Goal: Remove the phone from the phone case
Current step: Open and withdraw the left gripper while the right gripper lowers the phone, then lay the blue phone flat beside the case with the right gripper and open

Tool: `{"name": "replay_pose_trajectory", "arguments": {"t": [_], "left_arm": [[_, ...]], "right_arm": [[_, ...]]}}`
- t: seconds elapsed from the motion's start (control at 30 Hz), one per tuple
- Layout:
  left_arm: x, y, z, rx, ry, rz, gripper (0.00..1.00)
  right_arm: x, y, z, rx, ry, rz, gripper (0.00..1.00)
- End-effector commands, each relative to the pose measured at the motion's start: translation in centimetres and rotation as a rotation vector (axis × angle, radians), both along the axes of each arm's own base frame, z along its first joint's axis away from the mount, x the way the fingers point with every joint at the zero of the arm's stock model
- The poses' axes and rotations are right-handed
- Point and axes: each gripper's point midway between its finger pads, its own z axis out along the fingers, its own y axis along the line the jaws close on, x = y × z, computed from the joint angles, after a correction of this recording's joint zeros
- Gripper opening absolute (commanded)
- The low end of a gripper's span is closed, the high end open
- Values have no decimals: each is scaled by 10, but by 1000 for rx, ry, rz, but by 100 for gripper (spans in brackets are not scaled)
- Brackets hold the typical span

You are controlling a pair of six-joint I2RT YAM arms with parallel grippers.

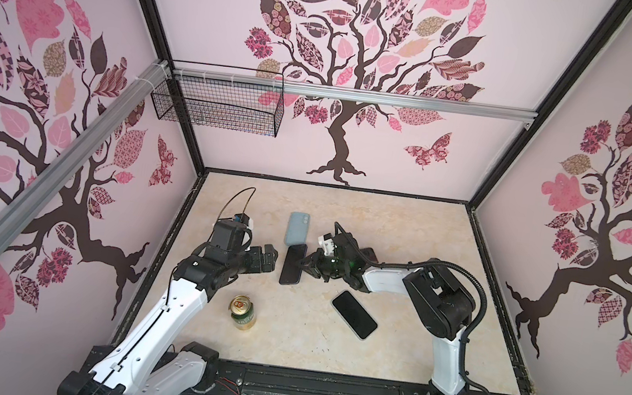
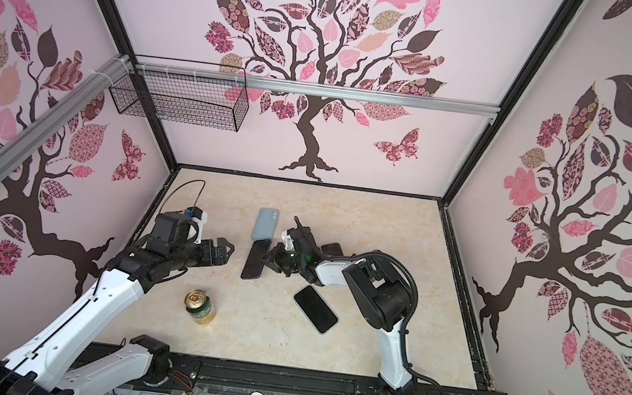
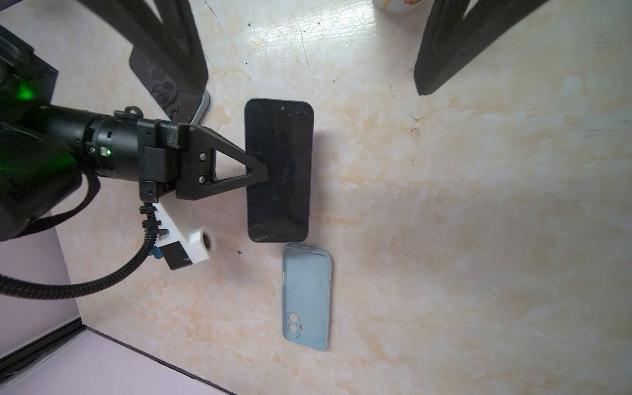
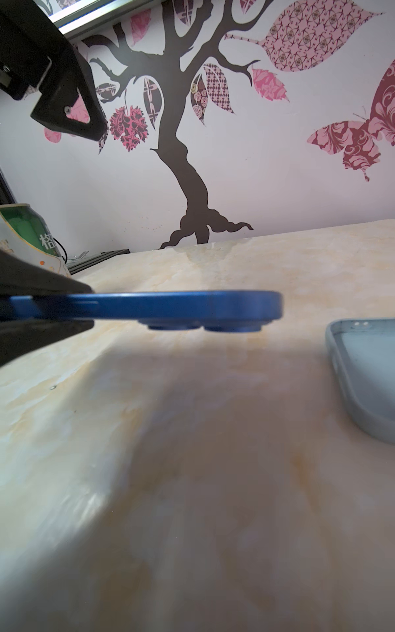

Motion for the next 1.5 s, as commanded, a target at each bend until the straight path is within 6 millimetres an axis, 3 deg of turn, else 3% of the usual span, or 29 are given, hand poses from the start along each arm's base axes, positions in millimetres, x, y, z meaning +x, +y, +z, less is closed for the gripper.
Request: {"name": "replay_pose_trajectory", "arguments": {"t": [0.0, 0.33, 0.93, 1.47], "left_arm": [[-1, -3, 13, -15, -37, -23, 98], [-1, -6, 9, -27, -18, -35, 98], [-1, -9, 5, -29, -5, -51, 98], [-1, -10, 6, -34, -3, -56, 98]], "right_arm": [[4, 20, 10, 57, -25, 35, 0], [5, 24, -9, 34, -11, 26, 0], [5, 26, -24, 21, 9, 28, 0], [2, 22, -31, 5, 18, 26, 20]]}}
